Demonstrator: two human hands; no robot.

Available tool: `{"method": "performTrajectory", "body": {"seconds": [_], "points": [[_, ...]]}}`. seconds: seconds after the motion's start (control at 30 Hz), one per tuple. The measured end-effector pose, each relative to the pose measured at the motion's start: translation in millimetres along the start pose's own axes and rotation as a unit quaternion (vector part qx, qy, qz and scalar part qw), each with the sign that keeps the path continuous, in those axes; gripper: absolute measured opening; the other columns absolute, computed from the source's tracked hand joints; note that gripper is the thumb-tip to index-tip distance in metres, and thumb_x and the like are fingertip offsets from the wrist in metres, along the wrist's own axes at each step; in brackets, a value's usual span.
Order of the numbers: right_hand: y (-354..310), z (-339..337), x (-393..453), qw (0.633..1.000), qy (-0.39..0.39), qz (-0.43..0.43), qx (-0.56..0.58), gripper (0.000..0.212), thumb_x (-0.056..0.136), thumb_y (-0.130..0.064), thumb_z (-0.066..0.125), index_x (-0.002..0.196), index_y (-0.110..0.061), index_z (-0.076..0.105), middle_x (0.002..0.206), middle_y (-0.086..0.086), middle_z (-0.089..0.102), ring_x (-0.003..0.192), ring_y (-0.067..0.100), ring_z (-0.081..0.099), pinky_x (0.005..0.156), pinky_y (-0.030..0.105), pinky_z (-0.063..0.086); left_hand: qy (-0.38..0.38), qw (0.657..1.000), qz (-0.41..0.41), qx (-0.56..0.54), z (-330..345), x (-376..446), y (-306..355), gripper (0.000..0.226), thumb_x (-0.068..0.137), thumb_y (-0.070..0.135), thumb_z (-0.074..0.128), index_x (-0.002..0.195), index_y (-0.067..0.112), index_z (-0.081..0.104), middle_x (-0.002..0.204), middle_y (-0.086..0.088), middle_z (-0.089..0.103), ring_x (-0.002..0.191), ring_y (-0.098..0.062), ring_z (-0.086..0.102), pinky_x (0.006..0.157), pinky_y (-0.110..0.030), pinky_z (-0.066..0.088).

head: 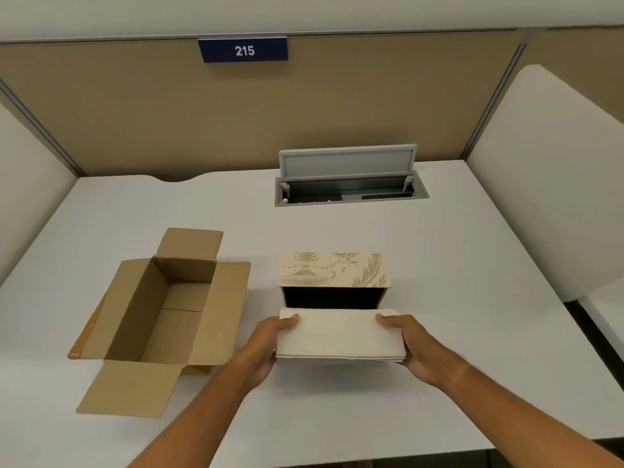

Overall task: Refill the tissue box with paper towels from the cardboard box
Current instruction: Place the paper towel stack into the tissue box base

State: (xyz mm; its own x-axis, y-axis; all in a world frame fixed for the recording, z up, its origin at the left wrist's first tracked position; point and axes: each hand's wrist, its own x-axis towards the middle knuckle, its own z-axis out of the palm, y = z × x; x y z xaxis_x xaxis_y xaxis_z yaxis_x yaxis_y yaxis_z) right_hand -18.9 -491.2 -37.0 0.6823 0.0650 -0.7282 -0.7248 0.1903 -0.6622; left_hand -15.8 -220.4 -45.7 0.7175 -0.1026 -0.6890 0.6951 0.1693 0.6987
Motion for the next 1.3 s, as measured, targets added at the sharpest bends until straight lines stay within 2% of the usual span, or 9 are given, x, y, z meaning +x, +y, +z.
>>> {"method": "performTrajectory", "body": {"seconds": [0.27,0.47,0.57,0.7,0.83,1.03,1.1,1.23,1.3], "points": [[-2,-11,39,0.998,0.007,0.029,-0.047,0.027,0.087,-0.012,0.063,0.113,-0.007,0.066,0.113,0.013,0.072,0.107,0.030,0.065,0.087,0.037,0.051,0.093,0.996,-0.006,-0.001,19,32,-12,0.032,0.089,0.025,0.064,0.115,0.007,0.060,0.109,-0.010,0.072,0.098,-0.026,0.067,0.071,-0.034,0.052],[1,-10,65,0.997,0.026,0.041,-0.057,0.028,0.085,-0.010,0.066,0.113,-0.007,0.065,0.109,0.012,0.074,0.102,0.029,0.067,0.093,0.042,0.051,0.122,0.992,-0.005,0.023,20,49,-14,0.031,0.092,0.022,0.061,0.120,0.009,0.060,0.115,-0.008,0.069,0.107,-0.027,0.063,0.104,-0.048,0.044],[1,-8,73,0.996,0.040,0.045,-0.059,0.027,0.084,-0.011,0.067,0.111,-0.008,0.066,0.106,0.011,0.074,0.100,0.029,0.068,0.090,0.041,0.054,0.132,0.991,-0.008,0.035,17,57,-13,0.029,0.091,0.024,0.062,0.117,0.010,0.062,0.113,-0.006,0.070,0.104,-0.026,0.064,0.099,-0.045,0.048],[-1,-3,78,0.994,0.058,0.040,-0.084,0.027,0.084,-0.017,0.069,0.110,-0.010,0.066,0.107,0.010,0.073,0.101,0.029,0.067,0.093,0.042,0.053,0.141,0.989,0.006,0.046,16,63,-10,0.029,0.092,0.026,0.061,0.117,0.011,0.061,0.111,-0.006,0.070,0.101,-0.024,0.065,0.078,-0.032,0.053],[-5,0,79,0.992,0.073,0.042,-0.093,0.027,0.085,-0.018,0.070,0.110,-0.008,0.065,0.108,0.012,0.072,0.102,0.030,0.065,0.098,0.045,0.051,0.155,0.986,0.004,0.063,17,65,-9,0.033,0.092,0.030,0.060,0.120,0.013,0.059,0.116,-0.007,0.066,0.106,-0.027,0.062,0.092,-0.041,0.051],[-7,2,81,0.991,0.078,0.039,-0.105,0.026,0.086,-0.021,0.069,0.109,-0.010,0.065,0.110,0.011,0.071,0.105,0.030,0.064,0.100,0.045,0.050,0.161,0.985,0.014,0.066,15,68,-8,0.030,0.093,0.028,0.058,0.119,0.012,0.061,0.116,-0.007,0.067,0.106,-0.026,0.062,0.088,-0.036,0.050],[-7,3,81,0.990,0.083,0.038,-0.110,0.026,0.087,-0.021,0.069,0.110,-0.010,0.064,0.110,0.010,0.070,0.105,0.029,0.063,0.097,0.043,0.051,0.164,0.983,0.010,0.079,15,68,-9,0.032,0.094,0.029,0.057,0.121,0.012,0.060,0.120,-0.008,0.065,0.111,-0.028,0.059,0.099,-0.043,0.047],[-4,6,80,0.986,0.094,0.024,-0.133,0.023,0.091,-0.026,0.065,0.108,-0.012,0.060,0.101,0.001,0.066,0.091,0.017,0.060,0.071,0.028,0.046,0.180,0.979,0.002,0.097,17,69,-12,0.036,0.096,0.030,0.053,0.127,0.012,0.056,0.126,-0.009,0.061,0.118,-0.030,0.054,0.106,-0.049,0.042],[-3,8,80,0.982,0.103,0.019,-0.156,0.023,0.092,-0.030,0.064,0.105,-0.016,0.051,0.098,-0.002,0.059,0.088,0.015,0.055,0.078,0.026,0.042,0.188,0.977,0.003,0.102,18,69,-12,0.036,0.097,0.029,0.051,0.129,0.013,0.055,0.127,-0.009,0.060,0.118,-0.030,0.053,0.106,-0.048,0.041]]}}
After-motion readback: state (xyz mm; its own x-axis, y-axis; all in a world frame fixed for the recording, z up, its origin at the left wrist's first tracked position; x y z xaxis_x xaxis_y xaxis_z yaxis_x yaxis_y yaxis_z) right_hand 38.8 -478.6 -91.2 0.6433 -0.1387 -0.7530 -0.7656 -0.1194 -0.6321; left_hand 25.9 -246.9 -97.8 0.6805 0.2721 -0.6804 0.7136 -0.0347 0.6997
